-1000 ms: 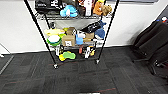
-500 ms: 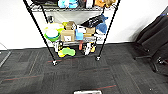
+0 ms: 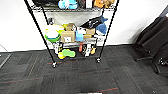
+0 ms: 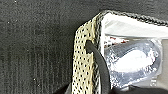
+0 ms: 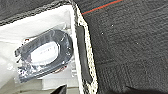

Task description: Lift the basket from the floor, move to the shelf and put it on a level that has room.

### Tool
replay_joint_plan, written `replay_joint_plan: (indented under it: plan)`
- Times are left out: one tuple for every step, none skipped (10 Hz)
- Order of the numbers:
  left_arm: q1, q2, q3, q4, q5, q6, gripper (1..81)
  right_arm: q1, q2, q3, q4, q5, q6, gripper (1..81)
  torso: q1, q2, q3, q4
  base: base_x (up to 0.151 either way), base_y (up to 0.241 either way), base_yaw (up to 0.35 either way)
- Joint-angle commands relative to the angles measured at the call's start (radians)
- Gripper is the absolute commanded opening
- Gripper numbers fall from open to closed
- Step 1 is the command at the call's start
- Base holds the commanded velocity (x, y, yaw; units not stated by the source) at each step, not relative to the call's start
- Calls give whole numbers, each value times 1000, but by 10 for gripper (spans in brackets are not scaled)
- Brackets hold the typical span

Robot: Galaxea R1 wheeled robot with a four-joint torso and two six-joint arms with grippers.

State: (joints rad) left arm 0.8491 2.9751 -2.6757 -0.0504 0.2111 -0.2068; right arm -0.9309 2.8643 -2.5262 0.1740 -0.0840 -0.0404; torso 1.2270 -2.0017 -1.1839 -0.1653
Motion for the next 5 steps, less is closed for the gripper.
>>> replay_joint_plan:
  plan:
    - [-86,1,3,-20,57,1,811,94,-21,-6,-11,-68,-4,811,-2,3,0,0,0,0,0]
    - [-84,1,4,-26,59,1,811,102,-18,-6,-11,-68,-4,811,14,-22,0,0,0,0,0]
    - [-84,-2,3,-28,59,1,811,109,-17,-6,-11,-68,-3,811,18,-28,0,0,0,0,0]
    - [-77,-4,2,-29,59,1,811,117,-14,-6,-11,-68,-4,811,23,-37,0,0,0,0,0]
    - [-66,-4,4,-31,59,1,811,118,-10,-6,-11,-68,-4,811,23,-36,0,0,0,0,0]
